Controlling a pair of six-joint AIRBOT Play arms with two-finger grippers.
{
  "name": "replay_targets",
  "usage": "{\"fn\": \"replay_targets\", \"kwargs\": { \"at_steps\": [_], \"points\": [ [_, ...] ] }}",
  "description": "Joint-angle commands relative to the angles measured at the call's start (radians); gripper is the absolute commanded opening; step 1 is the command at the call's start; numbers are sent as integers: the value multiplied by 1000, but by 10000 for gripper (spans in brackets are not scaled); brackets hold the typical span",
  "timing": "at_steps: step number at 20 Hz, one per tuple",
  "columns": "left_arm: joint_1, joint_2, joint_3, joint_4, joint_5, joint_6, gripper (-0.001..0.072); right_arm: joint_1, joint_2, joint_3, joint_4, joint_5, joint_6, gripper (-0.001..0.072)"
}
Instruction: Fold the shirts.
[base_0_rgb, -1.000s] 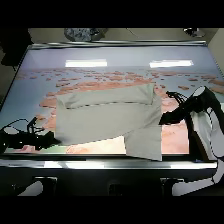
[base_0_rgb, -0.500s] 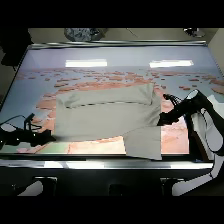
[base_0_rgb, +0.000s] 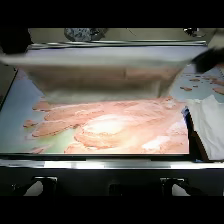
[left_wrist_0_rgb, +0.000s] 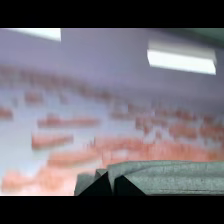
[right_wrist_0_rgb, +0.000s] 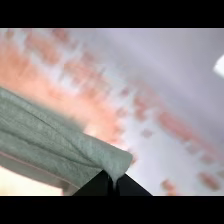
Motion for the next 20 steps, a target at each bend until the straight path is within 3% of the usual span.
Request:
{"fn": "replay_targets", "kwargs": {
  "at_steps": [1,3,7,12,16,20],
  "points": [
    [1,69,440,18,79,-122,32,-1,320,146,-206,-287,64,47],
    [1,159,436,10,103,-164,32,-1,434,146,-312,-251,151,47],
    [3,299,308,22,103,-164,32,-1,528,146,-330,-172,128,47],
    [3,296,258,29,89,-164,32,-1,497,146,-327,-10,128,47],
    [2,208,79,27,77,-109,32,-1,312,141,-314,211,128,46],
    [-55,-51,-192,29,62,-39,32,24,-99,59,-139,370,118,46]
  ]
}}
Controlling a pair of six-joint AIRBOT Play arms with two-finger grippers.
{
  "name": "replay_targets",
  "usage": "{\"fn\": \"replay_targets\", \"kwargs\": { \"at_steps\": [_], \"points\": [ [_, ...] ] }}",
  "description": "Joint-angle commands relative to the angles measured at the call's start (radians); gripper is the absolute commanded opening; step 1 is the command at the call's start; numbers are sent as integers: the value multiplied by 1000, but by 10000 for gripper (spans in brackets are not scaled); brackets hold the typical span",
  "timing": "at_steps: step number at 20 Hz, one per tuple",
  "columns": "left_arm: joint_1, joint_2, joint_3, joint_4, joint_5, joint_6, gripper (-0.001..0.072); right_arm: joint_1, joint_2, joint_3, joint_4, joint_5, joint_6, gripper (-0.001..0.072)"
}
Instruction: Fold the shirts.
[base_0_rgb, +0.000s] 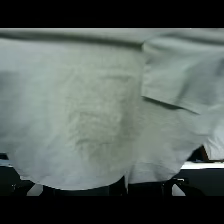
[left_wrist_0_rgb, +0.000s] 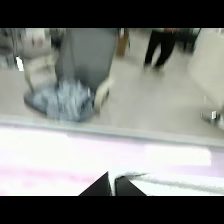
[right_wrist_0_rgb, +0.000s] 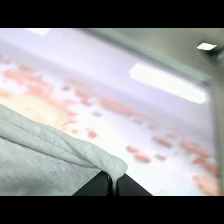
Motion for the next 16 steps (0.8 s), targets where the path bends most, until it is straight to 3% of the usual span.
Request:
{"fn": "replay_targets", "kwargs": {
  "at_steps": [1,4,6,8,11,14,16],
  "points": [
    [-48,-230,-214,17,-10,62,32,48,-352,-66,62,143,-8,46],
    [-77,-478,-257,16,-7,62,32,124,-660,-68,83,6,60,46],
    [-85,-624,-227,16,37,61,32,139,-795,-68,196,-131,73,46],
    [-93,-745,-162,16,48,63,32,137,-869,-68,292,-265,99,47],
    [-92,-856,-61,16,49,70,33,137,-880,-68,305,-394,117,47],
    [-79,-867,-11,16,27,74,33,136,-833,-68,281,-357,90,47],
    [-64,-867,24,17,-87,74,33,136,-779,-68,241,-210,68,48]
  ]
}}
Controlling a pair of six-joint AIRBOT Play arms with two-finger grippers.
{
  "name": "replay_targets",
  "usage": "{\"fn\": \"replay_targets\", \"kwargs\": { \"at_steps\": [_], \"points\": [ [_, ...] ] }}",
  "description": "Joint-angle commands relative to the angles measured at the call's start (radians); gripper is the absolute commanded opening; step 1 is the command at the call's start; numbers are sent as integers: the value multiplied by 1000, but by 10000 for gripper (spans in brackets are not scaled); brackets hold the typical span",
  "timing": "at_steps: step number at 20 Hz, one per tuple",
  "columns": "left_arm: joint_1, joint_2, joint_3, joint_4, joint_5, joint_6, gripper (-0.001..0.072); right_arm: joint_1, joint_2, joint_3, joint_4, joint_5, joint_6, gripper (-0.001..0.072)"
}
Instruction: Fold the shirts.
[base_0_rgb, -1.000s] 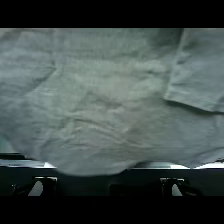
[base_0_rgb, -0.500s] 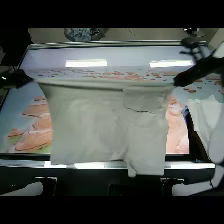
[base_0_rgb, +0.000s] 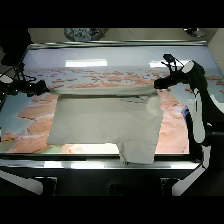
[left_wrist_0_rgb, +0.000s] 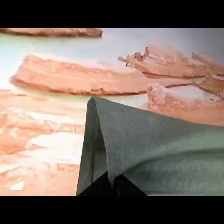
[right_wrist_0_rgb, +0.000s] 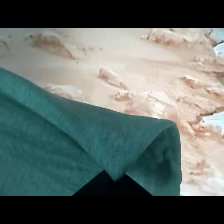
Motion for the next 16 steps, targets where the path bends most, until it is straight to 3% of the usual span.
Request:
{"fn": "replay_targets", "kwargs": {
  "at_steps": [1,3,5,10,16],
  "points": [
    [20,-27,56,-1,-187,4,33,2,63,0,-51,211,-25,47],
    [27,-38,56,56,-366,3,33,11,80,-2,-86,426,-21,47],
    [27,-56,56,154,-478,3,32,41,80,-41,-130,529,-21,47],
    [35,-79,9,188,-509,0,32,105,80,-252,-148,380,26,46],
    [48,-113,-7,195,-495,4,31,103,80,-266,-184,340,62,46]
  ]
}}
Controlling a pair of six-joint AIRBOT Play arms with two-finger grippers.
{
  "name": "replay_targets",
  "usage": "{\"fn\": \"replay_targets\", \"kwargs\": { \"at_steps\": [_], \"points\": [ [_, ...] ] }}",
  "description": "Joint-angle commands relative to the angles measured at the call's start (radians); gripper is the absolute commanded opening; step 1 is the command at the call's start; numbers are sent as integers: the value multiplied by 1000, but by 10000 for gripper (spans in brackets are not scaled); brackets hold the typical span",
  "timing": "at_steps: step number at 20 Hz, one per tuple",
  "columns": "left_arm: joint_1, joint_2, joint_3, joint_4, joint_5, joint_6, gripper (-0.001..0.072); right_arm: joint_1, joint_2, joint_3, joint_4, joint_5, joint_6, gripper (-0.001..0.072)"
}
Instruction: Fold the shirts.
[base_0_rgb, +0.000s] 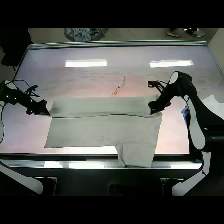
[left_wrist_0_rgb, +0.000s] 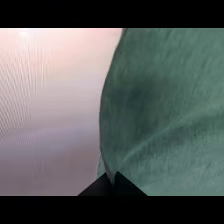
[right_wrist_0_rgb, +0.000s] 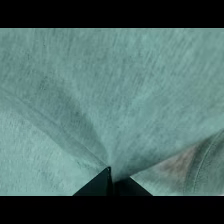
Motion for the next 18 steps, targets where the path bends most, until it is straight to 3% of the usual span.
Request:
{"fn": "replay_targets", "kwargs": {
  "at_steps": [1,3,4,5,6,11,12,15,18],
  "points": [
    [10,-11,-5,11,14,3,32,3,0,-14,-22,-30,20,47],
    [11,-13,-5,6,26,3,33,4,0,-14,-16,-47,47,51],
    [11,-13,-5,-6,31,3,133,4,0,-14,-3,-55,64,166],
    [11,-10,-4,-24,31,-4,410,3,4,-14,5,-49,62,398],
    [13,-1,-3,-23,25,-20,504,-3,14,-13,-11,-32,55,440],
    [62,131,-59,53,-87,-79,481,-121,147,-16,-15,122,10,457],
    [74,182,-118,55,-62,-69,433,-137,174,-32,-16,125,8,457],
    [121,377,-459,60,53,-68,435,-132,274,-193,-35,68,-2,453],
    [178,544,-790,59,222,4,435,-111,344,-325,-18,22,-67,453]
  ]
}}
